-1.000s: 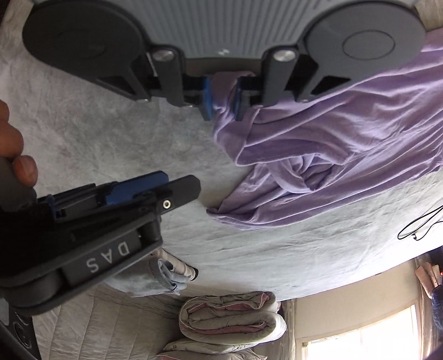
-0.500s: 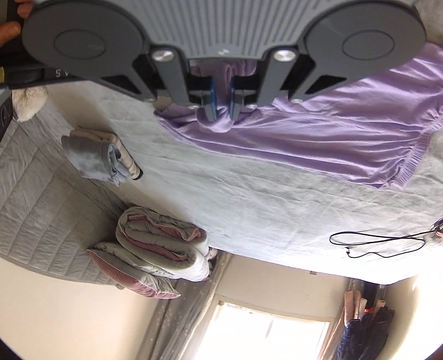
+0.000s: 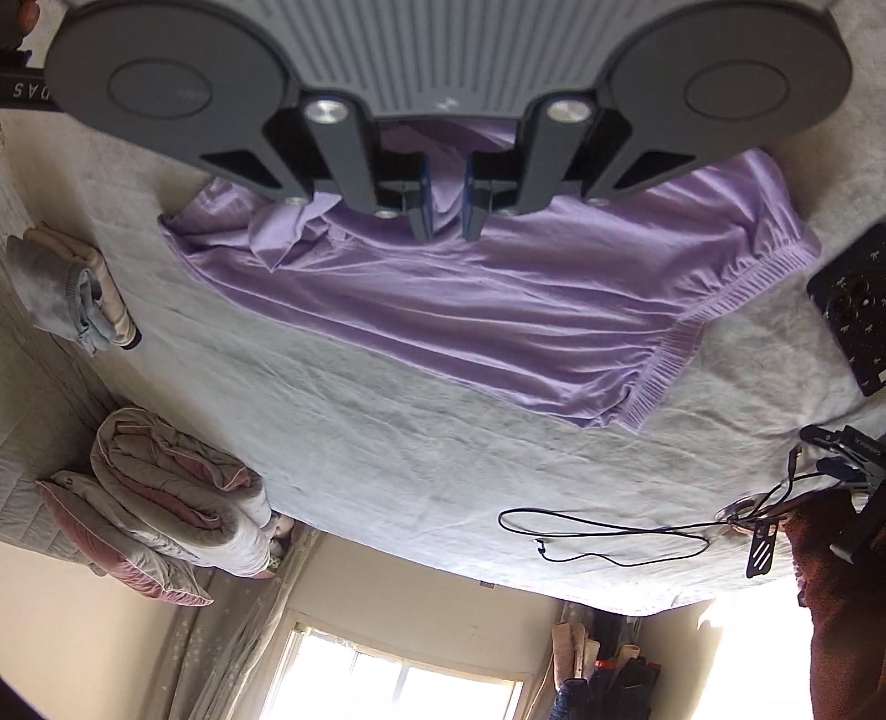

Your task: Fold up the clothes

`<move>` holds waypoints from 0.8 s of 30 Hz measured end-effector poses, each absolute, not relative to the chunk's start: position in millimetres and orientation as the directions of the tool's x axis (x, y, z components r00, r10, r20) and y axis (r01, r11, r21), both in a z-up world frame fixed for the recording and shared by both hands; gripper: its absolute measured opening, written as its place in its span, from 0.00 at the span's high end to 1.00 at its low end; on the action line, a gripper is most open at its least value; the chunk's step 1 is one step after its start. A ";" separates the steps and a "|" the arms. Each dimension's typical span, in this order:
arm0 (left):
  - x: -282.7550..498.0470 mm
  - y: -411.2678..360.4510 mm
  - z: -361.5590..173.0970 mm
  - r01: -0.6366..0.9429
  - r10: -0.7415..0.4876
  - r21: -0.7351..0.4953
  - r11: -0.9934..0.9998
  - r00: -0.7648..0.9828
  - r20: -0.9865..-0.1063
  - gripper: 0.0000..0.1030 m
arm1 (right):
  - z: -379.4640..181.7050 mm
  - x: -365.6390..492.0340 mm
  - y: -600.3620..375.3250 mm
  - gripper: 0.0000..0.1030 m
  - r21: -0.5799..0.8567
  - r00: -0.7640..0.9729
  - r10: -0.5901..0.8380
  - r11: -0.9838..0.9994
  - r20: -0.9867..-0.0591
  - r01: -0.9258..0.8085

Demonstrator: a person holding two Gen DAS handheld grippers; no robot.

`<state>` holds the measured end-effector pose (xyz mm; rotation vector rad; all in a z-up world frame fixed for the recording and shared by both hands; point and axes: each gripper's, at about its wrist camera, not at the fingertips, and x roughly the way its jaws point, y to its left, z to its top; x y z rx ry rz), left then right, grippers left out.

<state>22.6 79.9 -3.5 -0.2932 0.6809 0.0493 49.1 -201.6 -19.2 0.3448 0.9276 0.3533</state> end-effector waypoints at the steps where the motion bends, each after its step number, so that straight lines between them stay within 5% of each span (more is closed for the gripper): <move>1: 20.8 80.7 -2.2 -0.132 -0.056 -0.252 0.959 0.782 -0.621 0.88 | -19.3 48.9 -200.7 0.60 0.432 0.552 0.437 0.890 -0.710 -0.149; 8: 15.7 77.0 0.6 -0.052 -0.121 -0.262 0.964 0.790 -0.601 0.78 | -19.3 51.6 -181.2 0.60 0.403 0.586 0.443 0.892 -0.679 -0.207; 24: 21.0 76.9 -10.3 -0.024 -0.199 -0.324 0.946 0.745 -0.637 0.74 | -36.5 56.2 -142.1 0.60 0.190 0.679 0.397 0.913 -0.618 -0.360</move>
